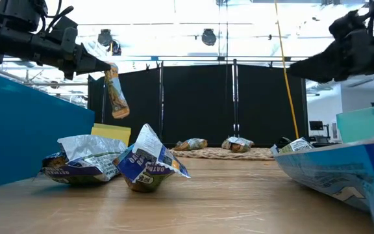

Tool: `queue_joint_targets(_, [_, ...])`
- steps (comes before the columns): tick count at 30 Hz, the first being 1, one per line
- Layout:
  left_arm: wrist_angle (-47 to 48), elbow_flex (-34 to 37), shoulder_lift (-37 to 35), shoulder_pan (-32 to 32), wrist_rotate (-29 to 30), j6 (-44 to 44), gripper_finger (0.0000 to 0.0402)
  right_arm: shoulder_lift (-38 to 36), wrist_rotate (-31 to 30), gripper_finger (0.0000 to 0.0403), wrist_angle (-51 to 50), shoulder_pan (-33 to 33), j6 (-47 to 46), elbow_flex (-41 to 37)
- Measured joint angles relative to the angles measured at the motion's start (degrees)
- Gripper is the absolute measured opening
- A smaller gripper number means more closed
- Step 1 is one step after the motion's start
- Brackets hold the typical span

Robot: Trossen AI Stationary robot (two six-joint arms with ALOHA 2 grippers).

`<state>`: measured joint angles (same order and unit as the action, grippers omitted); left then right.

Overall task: Pick and place Granola Bars by type
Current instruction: Put the yellow granola bar into the yellow bin

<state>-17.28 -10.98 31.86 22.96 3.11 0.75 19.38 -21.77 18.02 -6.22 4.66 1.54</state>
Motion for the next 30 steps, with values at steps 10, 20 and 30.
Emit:
queue_joint_targets(10, [0.71,-0.01,0.00,0.00,0.00,-0.17,0.0000,-7.25,8.03,0.0203,-9.04,-0.54,-2.97,0.00])
queue_joint_targets(20, [0.76,-0.01,-0.07,0.00,0.00,1.72,0.0000,-10.34,22.65,0.0203,-10.53,-0.55,-3.99,0.00])
queue_joint_targets(30, [1.38,-1.13,-0.04,0.00,10.84,7.09,0.0000,-10.34,23.38,0.0203,-10.57,-0.54,-10.04,0.00])
